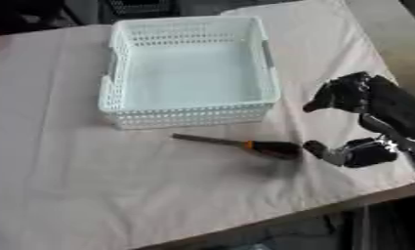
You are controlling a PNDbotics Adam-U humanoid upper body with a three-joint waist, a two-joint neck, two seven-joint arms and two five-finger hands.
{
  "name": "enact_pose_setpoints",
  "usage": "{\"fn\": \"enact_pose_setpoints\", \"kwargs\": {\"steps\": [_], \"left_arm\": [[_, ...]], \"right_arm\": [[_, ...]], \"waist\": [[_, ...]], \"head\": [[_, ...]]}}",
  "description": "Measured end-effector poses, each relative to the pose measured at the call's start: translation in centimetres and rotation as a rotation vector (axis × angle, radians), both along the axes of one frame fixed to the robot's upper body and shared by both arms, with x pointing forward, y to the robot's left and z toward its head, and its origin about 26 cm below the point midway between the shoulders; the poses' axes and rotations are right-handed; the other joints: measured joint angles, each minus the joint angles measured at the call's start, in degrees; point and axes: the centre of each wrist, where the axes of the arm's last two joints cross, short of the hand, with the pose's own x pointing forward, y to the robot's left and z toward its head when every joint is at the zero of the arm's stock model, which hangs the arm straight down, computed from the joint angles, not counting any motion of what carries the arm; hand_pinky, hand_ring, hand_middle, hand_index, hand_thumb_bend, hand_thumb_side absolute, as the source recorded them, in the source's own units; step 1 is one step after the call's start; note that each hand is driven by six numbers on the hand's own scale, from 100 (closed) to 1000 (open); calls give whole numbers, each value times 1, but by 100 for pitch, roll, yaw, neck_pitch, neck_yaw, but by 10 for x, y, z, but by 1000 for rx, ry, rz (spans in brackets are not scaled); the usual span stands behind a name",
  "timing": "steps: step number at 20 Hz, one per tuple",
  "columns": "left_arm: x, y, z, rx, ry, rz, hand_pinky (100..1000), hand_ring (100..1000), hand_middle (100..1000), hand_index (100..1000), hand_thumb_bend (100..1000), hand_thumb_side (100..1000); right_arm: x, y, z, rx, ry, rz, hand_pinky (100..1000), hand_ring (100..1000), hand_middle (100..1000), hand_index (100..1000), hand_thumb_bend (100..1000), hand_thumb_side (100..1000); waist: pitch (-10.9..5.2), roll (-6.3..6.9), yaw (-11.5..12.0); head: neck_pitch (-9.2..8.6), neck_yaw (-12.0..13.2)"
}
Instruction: Pick up objects on the table and place them in the box.
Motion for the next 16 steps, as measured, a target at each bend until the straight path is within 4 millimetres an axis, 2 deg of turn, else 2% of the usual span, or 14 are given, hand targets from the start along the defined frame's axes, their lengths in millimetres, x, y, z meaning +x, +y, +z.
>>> {"fn": "enact_pose_setpoints", "kwargs": {"steps": [8,16], "left_arm": [[0,-3,-1,4,2,-15,678,778,820,850,167,854],[0,-4,0,6,-2,-19,679,776,820,850,166,853]], "right_arm": [[13,12,2,-5,44,53,353,491,523,703,344,549],[21,14,-5,-24,94,59,349,488,521,710,323,569]], "waist": [[0,25,76],[0,25,133]], "head": [[0,-53],[1,-57]]}}
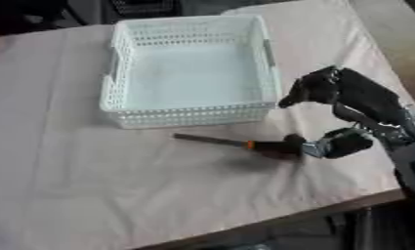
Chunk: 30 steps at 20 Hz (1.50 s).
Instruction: Pick up objects on the table and place them in the box.
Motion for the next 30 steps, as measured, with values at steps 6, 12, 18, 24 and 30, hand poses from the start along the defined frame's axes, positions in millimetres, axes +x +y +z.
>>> {"fn": "enact_pose_setpoints", "kwargs": {"steps": [6,12,18,24,30], "left_arm": [[0,-1,0,1,-1,-2,680,776,820,850,166,853],[0,-2,0,5,-1,-7,680,776,820,850,165,853],[0,-3,0,1,-1,-12,681,776,820,849,165,854],[0,-3,0,2,-1,-12,681,776,820,849,166,853],[0,-3,0,2,-1,-12,681,776,820,849,166,853]], "right_arm": [[5,-1,-10,-10,37,-13,346,486,519,715,313,583],[9,0,-23,-38,77,-18,346,486,518,720,303,600],[12,1,-35,-73,108,-23,346,486,517,721,298,613],[14,3,-42,-105,119,-20,347,486,516,720,298,617],[14,5,-47,-122,119,-17,349,487,515,721,296,624]], "waist": [[0,0,15],[0,9,16],[0,20,25],[0,20,27],[0,20,27]], "head": [[0,-1],[0,-2],[0,-41],[0,-44],[0,-52]]}}
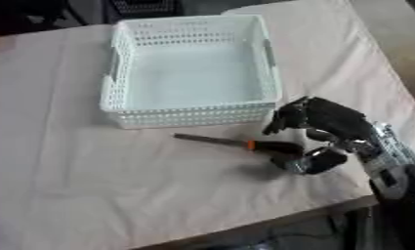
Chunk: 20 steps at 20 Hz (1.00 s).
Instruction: Pick up objects on the table and place them in the box.
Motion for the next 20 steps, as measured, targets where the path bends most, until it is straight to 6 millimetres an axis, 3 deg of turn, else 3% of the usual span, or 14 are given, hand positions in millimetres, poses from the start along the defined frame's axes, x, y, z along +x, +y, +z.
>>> {"fn": "enact_pose_setpoints", "kwargs": {"steps": [1,2,7,20], "left_arm": [[0,0,0,0,0,0,681,776,820,849,166,853],[0,0,0,0,0,0,681,776,820,849,167,853],[0,0,0,0,0,0,682,777,820,849,172,863],[0,0,0,0,-1,-1,682,777,820,848,167,852]], "right_arm": [[0,0,-1,-6,2,1,349,487,514,721,341,599],[0,0,-2,-12,4,1,350,487,515,721,296,626],[1,0,-7,-33,8,3,350,487,515,720,281,636],[1,4,-13,-68,1,25,354,490,489,716,303,631]], "waist": [[0,0,0],[0,0,0],[0,0,-1],[0,0,-3]], "head": [[0,-2],[0,-8],[0,-51],[0,-53]]}}
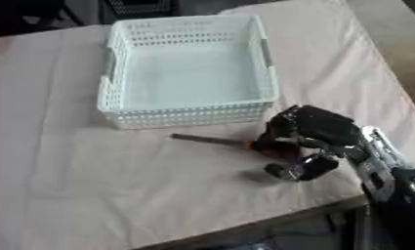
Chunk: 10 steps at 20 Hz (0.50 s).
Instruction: Pick up objects on the table and place them in the box.
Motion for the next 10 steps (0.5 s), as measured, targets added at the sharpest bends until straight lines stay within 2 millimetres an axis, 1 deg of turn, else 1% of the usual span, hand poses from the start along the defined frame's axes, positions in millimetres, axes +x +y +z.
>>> {"fn": "enact_pose_setpoints", "kwargs": {"steps": [10], "left_arm": [[0,0,0,0,0,0,682,777,821,848,167,852]], "right_arm": [[0,0,-2,-22,-15,-1,356,491,491,713,303,629]], "waist": [[0,0,0]], "head": [[0,0]]}}
